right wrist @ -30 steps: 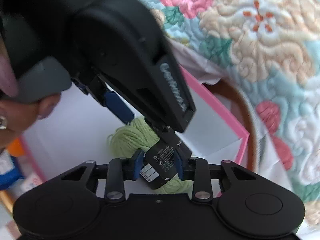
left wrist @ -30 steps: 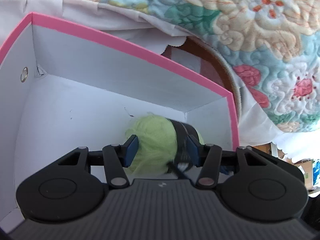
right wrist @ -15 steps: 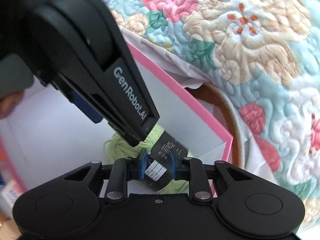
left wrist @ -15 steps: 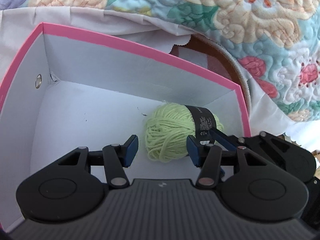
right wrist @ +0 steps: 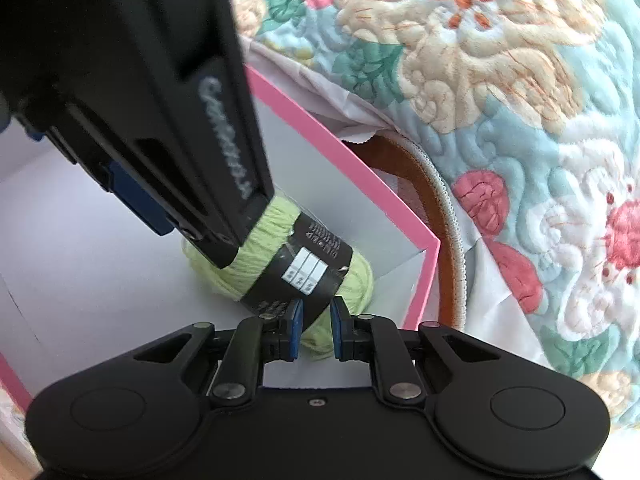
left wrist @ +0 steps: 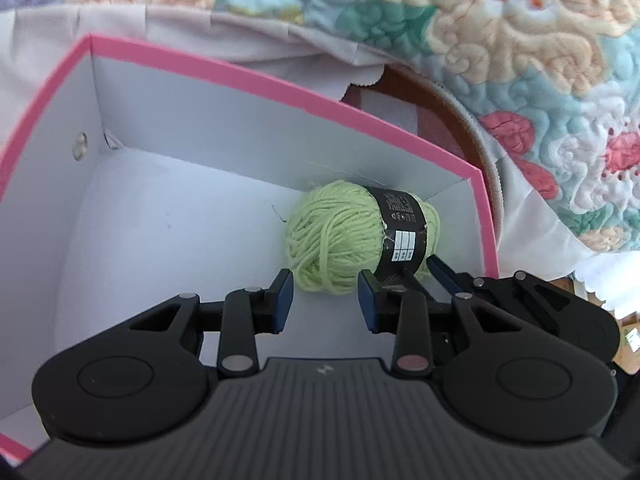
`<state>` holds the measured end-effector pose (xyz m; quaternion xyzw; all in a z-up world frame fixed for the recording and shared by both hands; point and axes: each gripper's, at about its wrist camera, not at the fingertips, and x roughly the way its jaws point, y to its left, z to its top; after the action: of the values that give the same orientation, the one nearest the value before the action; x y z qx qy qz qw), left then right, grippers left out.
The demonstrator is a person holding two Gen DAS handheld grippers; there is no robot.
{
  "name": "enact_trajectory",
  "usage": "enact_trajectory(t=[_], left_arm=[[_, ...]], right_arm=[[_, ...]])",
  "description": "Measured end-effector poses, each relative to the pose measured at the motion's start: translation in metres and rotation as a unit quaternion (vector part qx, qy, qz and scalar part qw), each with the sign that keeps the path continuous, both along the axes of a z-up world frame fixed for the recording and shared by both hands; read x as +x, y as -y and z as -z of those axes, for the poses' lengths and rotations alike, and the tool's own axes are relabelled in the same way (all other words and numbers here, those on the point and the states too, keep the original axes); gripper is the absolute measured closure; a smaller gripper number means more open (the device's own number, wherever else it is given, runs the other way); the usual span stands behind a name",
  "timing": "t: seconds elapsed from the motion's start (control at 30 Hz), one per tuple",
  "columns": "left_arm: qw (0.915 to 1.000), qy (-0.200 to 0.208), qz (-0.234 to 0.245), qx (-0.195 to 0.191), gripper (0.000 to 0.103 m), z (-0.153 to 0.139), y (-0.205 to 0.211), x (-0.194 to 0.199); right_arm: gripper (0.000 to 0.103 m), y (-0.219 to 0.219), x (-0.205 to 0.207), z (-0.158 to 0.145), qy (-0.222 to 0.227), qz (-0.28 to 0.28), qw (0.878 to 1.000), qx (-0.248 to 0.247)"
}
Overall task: Organize objects
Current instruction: 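Open the left tool to release the yarn and withdraw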
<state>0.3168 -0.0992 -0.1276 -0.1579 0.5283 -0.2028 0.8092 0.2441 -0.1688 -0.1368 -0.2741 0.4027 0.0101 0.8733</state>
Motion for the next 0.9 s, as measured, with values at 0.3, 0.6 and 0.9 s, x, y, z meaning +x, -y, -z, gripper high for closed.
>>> enact_trajectory(t=[0.3,0.6,0.9], left_arm=[[0.9985,0.011,0.026,0.048,0.061,-0.042,-0.013,-0.035],[0.9954,0.004,0.044,0.085,0.055,-0.097,-0.044,-0.068],[0.9868,0.046,0.081,0.132,0.041,-0.166,-0.071,-0.123]], right_arm=[[0.042,0.014,-0.053,-0.079,0.01,0.021,0.988,0.15],[0.034,0.023,-0.091,-0.139,0.007,0.03,0.971,0.238],[0.033,0.014,-0.149,-0.187,0.015,0.031,0.966,0.257]])
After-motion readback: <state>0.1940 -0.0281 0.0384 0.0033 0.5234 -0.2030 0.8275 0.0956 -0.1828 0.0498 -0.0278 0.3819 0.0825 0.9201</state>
